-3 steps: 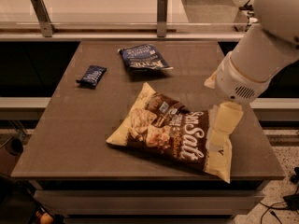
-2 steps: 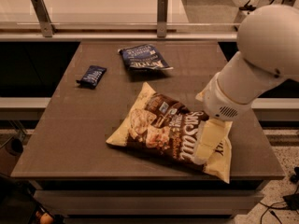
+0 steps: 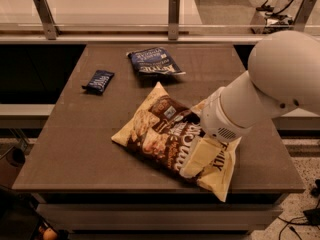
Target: Pick brown chip bag
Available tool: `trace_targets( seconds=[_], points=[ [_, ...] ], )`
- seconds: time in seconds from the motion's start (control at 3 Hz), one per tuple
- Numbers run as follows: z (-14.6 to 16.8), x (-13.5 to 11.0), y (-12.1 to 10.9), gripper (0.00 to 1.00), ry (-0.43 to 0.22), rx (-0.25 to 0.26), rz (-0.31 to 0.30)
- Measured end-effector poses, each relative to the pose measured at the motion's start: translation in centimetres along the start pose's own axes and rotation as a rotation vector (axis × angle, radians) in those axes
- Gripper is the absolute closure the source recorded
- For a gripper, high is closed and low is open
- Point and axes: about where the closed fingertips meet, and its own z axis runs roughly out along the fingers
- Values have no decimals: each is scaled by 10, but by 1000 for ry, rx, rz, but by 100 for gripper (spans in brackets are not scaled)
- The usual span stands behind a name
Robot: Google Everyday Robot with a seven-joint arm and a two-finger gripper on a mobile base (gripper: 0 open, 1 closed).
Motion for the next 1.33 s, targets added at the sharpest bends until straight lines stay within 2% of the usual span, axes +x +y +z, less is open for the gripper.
trace_targets(
  seconds=[1.0, 1.33],
  points=[
    [-4, -5, 0, 88, -5, 14, -6],
    [-5, -6, 1, 100, -5, 17, -9]
  ],
)
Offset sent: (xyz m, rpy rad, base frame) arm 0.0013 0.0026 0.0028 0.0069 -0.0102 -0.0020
